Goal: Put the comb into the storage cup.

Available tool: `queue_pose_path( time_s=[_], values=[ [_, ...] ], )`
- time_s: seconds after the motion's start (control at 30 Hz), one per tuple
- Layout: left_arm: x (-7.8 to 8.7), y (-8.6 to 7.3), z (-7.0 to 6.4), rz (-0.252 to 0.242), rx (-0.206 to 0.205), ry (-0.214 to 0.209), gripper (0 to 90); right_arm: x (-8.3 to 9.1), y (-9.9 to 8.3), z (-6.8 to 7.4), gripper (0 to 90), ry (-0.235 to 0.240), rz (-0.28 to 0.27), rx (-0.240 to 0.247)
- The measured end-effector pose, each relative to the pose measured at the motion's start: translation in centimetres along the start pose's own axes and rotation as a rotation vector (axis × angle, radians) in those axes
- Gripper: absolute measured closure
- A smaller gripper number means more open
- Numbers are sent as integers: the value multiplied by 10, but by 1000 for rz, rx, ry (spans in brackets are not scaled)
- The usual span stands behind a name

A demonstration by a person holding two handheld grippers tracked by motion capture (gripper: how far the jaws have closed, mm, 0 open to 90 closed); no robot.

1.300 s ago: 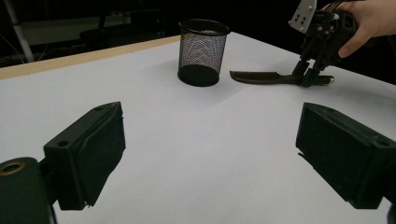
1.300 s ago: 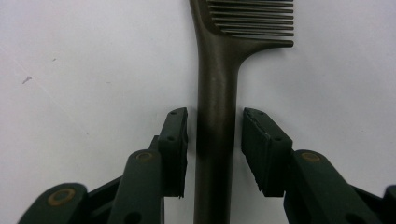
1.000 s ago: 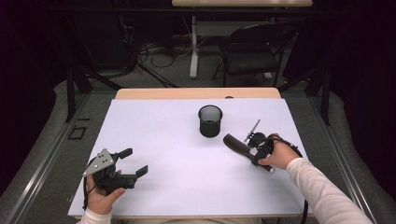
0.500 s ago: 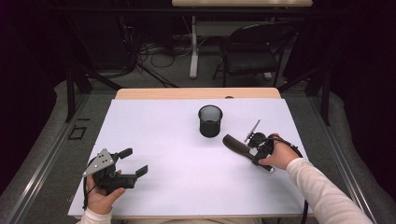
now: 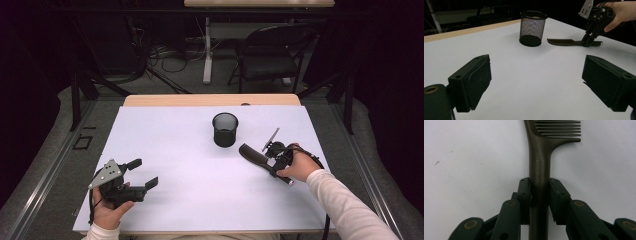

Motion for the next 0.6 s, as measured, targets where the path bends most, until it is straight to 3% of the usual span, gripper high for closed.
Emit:
queue_pose_path(
  time_s=[0.1,0.33,0.47,0.57,0.6],
  values=[
    [0,0,0,1,-2,1,89,0,1,1,726,5,-7,-20],
    [0,0,0,0,-2,0,89,-1,1,0,727,-10,-12,-4],
    [0,0,0,-3,-2,0,89,3,-1,1,728,-11,18,-2],
    [1,0,0,-1,1,3,89,1,0,0,728,-22,-24,-6],
    [1,0,1,-1,2,4,89,3,-1,-1,729,-26,-4,-8]
  ],
)
Point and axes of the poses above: each handheld gripper's, and its own axes: x roughly backward along the jaws, y roughly out of its top, z roughly to its left, the point moved 7 cm from there along -x, roughly forward along the jaws, and after that the axes turned 7 degrees about -y, right-handed, at the moved point
